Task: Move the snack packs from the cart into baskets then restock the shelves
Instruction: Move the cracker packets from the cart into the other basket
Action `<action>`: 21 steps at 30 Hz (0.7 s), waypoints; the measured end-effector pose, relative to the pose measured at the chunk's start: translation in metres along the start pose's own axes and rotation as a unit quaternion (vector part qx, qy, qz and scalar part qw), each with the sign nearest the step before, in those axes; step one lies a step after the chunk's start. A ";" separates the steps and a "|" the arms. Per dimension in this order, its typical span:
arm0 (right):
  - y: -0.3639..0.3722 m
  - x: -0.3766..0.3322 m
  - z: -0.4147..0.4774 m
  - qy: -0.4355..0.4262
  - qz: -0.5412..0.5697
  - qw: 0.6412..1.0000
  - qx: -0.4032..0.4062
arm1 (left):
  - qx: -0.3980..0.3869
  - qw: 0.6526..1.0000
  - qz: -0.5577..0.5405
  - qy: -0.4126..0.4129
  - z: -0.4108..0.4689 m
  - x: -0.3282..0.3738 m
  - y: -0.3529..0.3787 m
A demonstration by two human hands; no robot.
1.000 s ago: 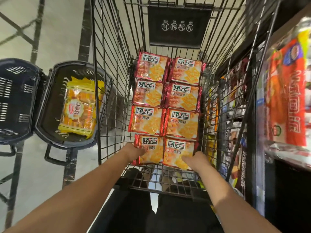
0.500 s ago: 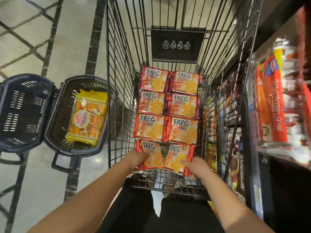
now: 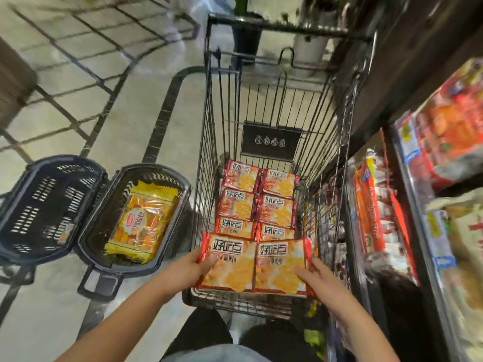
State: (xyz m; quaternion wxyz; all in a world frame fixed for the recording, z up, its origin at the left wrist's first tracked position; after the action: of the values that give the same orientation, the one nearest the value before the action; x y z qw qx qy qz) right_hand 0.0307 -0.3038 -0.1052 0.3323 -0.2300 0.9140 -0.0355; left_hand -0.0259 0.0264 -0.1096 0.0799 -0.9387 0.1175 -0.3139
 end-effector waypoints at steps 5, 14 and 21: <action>-0.001 -0.042 -0.028 -0.057 0.052 0.997 0.002 | 0.026 0.990 -0.130 0.052 -0.044 0.022 -0.021; 0.049 -0.096 -0.013 -0.154 0.061 0.983 -0.076 | 0.210 0.926 -0.307 0.065 -0.126 -0.019 -0.049; 0.142 -0.136 -0.053 -0.207 -0.010 0.956 -0.205 | 0.345 0.848 -0.398 0.056 -0.215 -0.097 -0.054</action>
State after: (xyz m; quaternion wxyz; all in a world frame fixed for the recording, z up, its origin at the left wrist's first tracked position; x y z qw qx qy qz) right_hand 0.0327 -0.1216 -0.0149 0.4600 -0.3047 0.8103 0.1977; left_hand -0.2224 0.0878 0.0175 0.2600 -0.7979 -0.3781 -0.3909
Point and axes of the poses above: each hand's wrist, its own z-axis towards the middle knuckle, its own y-axis out of the palm, x = y × z, the point moved 7 cm from there along z, towards the middle knuckle, and after that the axes turned 3 degrees about x, right-handed, at the moved point
